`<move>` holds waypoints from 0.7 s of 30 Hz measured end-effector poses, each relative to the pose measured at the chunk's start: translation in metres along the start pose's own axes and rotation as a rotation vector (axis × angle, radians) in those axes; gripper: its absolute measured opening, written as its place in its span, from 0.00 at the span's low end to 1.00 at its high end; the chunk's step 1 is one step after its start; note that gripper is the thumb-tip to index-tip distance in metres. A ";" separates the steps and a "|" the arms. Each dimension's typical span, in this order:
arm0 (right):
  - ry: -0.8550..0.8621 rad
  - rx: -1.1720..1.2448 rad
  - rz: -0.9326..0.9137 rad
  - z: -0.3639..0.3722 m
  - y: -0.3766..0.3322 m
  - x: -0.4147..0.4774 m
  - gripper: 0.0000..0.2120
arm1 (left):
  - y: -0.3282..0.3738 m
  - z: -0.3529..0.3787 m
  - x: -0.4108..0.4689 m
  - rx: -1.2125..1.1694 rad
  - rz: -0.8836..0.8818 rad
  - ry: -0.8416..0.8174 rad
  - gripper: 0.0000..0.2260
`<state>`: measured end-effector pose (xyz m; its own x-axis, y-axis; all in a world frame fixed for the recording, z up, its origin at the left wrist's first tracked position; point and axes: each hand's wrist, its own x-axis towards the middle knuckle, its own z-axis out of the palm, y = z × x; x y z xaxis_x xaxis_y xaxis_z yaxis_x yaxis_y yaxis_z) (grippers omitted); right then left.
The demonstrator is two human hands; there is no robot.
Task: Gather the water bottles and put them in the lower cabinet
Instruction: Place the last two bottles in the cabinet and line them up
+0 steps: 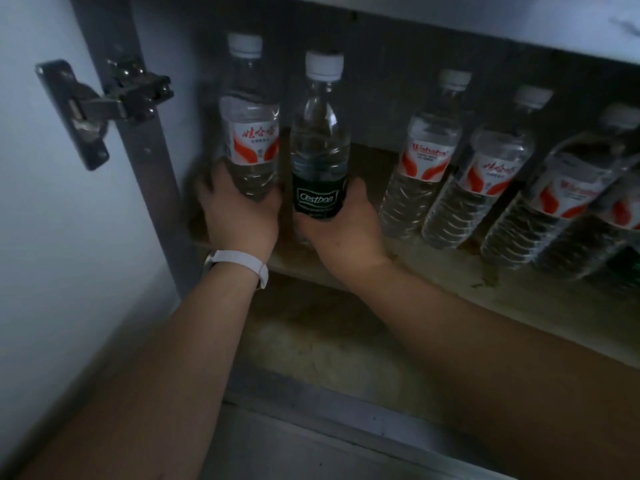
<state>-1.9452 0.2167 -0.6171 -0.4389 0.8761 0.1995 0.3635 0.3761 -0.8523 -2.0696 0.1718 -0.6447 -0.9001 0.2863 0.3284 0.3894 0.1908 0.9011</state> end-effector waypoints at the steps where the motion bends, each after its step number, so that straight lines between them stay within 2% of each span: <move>1: 0.036 -0.022 0.000 0.000 0.001 0.003 0.30 | -0.003 0.003 0.003 0.045 0.024 -0.025 0.27; 4: 0.119 -0.061 0.016 0.001 0.004 0.012 0.29 | -0.003 0.007 0.009 0.090 0.095 -0.109 0.27; 8: 0.191 -0.078 0.056 0.004 0.008 0.026 0.29 | 0.003 0.018 0.022 0.127 0.162 -0.198 0.20; 12: 0.272 -0.113 0.080 0.008 0.012 0.036 0.30 | 0.008 0.028 0.031 0.089 0.079 -0.272 0.18; 21: 0.287 -0.100 0.080 0.009 0.018 0.052 0.31 | 0.012 0.045 0.036 0.036 0.082 -0.336 0.27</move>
<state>-1.9690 0.2661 -0.6260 -0.1609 0.9480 0.2745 0.4727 0.3182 -0.8218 -2.0884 0.2265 -0.6345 -0.7532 0.5942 0.2822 0.4697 0.1855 0.8631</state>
